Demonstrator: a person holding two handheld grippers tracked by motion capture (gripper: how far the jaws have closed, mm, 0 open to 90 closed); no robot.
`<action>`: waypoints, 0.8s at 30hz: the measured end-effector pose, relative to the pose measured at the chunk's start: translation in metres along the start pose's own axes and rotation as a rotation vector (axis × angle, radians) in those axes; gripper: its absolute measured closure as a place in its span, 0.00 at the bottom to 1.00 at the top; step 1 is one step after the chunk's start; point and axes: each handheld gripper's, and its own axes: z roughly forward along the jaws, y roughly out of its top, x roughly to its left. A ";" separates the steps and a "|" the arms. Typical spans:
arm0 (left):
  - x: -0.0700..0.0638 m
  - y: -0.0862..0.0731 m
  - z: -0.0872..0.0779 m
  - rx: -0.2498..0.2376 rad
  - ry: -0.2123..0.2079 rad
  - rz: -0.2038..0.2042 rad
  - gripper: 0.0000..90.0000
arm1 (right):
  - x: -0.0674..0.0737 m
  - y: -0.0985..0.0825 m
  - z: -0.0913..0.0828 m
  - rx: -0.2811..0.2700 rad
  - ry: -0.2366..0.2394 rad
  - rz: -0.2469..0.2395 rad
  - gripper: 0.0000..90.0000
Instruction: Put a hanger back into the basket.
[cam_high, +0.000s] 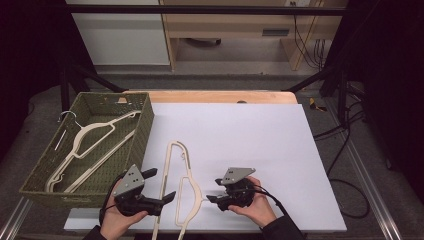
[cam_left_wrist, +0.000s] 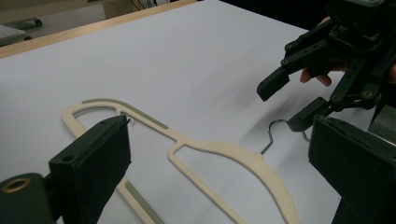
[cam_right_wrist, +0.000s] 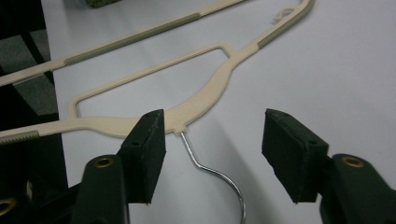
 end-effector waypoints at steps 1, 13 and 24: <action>0.000 0.000 0.000 0.000 -0.002 -0.003 0.07 | 0.001 0.000 0.003 0.005 0.006 0.001 0.48; -0.004 -0.006 0.009 0.028 -0.022 0.000 0.07 | 0.000 -0.006 0.027 0.086 0.073 -0.058 0.78; -0.008 -0.007 0.016 0.049 -0.038 0.003 0.07 | 0.003 -0.005 0.031 0.130 0.095 -0.139 0.97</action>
